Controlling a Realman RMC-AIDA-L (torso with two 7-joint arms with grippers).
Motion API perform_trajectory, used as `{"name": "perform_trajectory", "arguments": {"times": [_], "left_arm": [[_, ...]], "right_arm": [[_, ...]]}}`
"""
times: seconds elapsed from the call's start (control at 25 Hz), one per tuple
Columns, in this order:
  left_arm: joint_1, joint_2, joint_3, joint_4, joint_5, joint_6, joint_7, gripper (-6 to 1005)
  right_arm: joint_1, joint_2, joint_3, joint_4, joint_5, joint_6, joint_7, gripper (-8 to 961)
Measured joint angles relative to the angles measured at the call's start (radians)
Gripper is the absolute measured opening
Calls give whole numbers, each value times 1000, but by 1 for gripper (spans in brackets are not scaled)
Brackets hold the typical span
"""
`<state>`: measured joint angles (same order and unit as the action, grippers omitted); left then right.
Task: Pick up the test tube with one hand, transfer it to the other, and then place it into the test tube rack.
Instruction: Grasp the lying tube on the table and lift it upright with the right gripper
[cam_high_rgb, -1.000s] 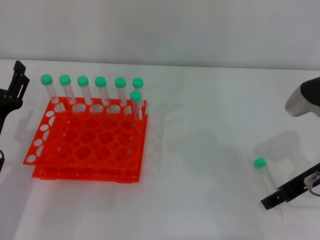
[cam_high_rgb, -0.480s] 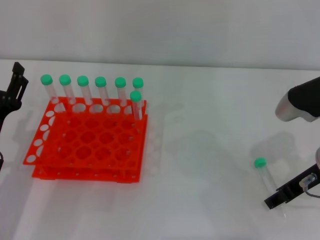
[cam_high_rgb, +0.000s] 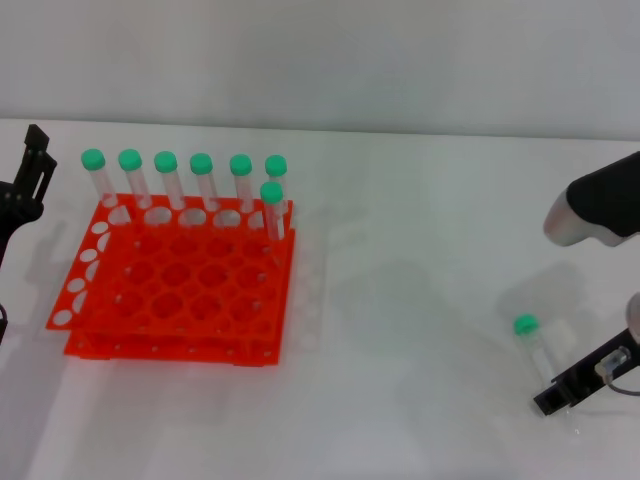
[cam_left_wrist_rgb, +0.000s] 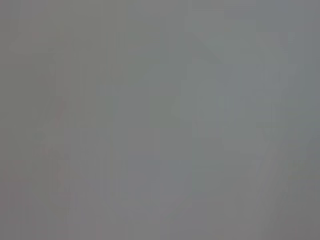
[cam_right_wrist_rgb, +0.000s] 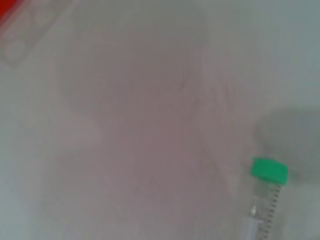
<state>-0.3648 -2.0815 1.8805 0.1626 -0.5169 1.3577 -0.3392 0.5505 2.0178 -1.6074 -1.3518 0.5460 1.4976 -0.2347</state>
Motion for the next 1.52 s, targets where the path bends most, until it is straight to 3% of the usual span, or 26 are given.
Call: {"name": "perform_trajectory", "arguments": {"times": [0.44,1.08,1.16,1.52], "left_arm": [[-2,0,0,0,0,0,-2,757],[-5,-1,3,0,0,0,-6,750],[-5,-2,4,0,0,0,-6,749],[-4,2,12,1,63,4,-57,745]], "right_arm": [[14,1,-28,0,-36,-2,16,484],[14,-3,-25,2,-55,-3,3,186],[14,-4,-21,-3,-54,-4,-3,187],[2,-2,117,-109,-16,-38,-101,186]]}}
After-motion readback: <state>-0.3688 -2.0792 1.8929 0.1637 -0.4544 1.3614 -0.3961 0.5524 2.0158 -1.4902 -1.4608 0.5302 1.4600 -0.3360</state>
